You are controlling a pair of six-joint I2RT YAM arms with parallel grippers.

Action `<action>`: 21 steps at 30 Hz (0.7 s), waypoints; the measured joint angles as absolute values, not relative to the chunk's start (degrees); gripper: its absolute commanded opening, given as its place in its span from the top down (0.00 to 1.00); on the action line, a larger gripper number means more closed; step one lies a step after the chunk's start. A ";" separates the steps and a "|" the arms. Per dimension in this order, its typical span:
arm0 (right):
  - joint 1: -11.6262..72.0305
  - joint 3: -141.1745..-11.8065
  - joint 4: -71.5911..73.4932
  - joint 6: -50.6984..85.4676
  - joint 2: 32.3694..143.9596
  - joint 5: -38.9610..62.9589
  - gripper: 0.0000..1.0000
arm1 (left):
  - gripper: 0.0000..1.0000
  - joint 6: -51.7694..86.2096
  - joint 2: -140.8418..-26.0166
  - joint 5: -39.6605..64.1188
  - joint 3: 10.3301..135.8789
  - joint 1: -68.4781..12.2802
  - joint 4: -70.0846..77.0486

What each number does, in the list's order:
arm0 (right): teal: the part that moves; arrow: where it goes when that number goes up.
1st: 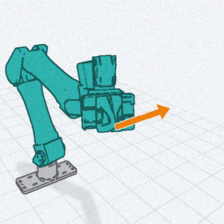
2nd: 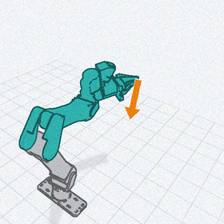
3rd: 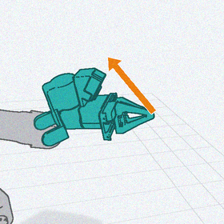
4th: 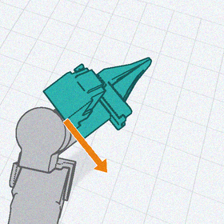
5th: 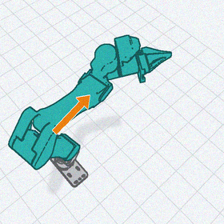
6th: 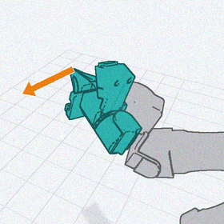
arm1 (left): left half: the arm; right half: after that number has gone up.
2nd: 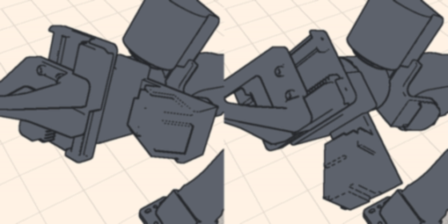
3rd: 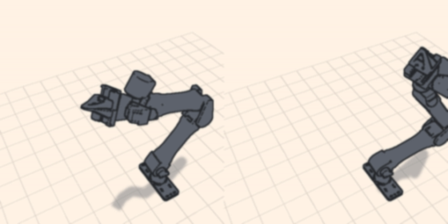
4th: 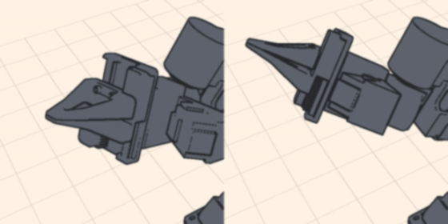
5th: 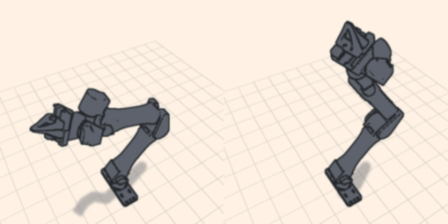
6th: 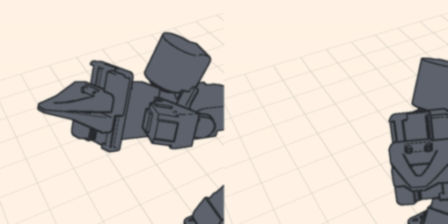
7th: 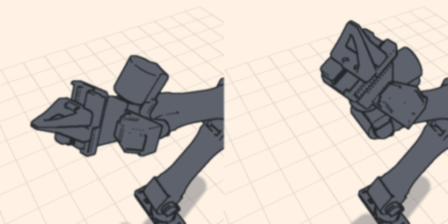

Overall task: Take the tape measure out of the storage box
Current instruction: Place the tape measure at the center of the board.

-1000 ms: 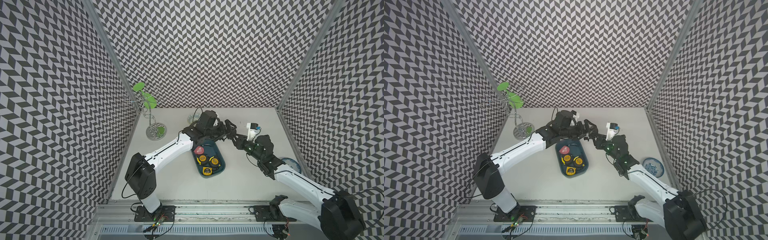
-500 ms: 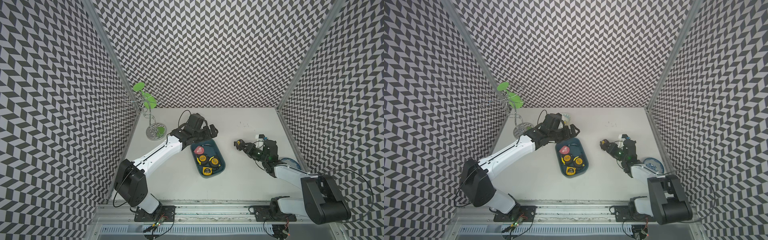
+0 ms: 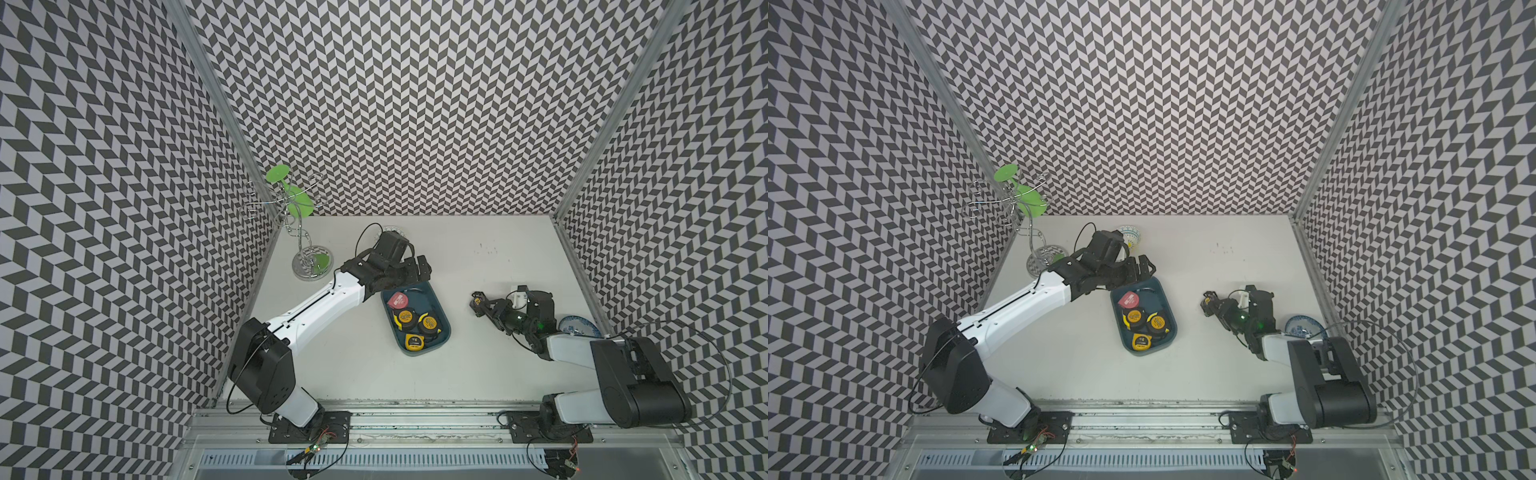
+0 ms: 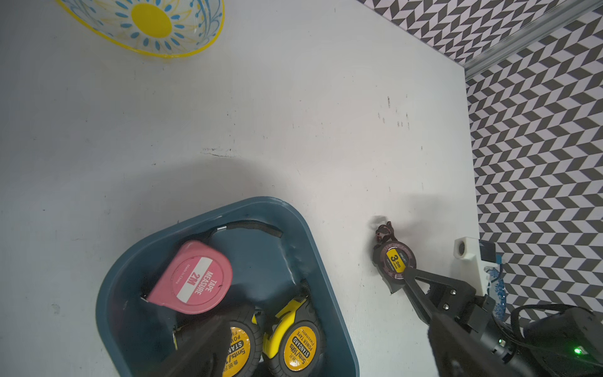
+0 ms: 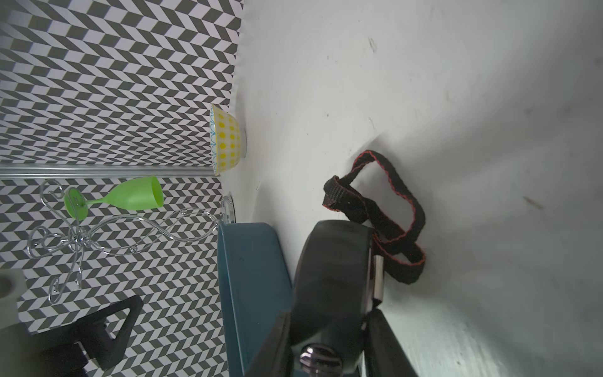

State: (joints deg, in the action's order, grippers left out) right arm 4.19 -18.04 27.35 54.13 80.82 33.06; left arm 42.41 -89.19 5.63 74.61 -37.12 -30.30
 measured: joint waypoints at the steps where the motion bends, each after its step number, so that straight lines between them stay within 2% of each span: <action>1: 4.16 -18.24 26.98 54.06 80.82 33.04 0.64 | 0.00 42.13 -89.25 5.63 74.59 -37.12 -30.41; 9: 3.95 -19.51 19.92 52.60 79.77 31.59 0.31 | 0.00 39.86 -90.21 5.58 74.59 -37.43 -31.59; 21: 3.95 -22.52 8.97 50.04 73.82 28.71 0.11 | 0.00 36.01 -93.86 2.83 74.63 -38.28 -34.98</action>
State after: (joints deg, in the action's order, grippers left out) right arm 3.95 -22.52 8.97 50.04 73.82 28.71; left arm 36.01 -93.86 2.83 74.63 -38.28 -34.98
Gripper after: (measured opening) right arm 0.877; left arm 0.997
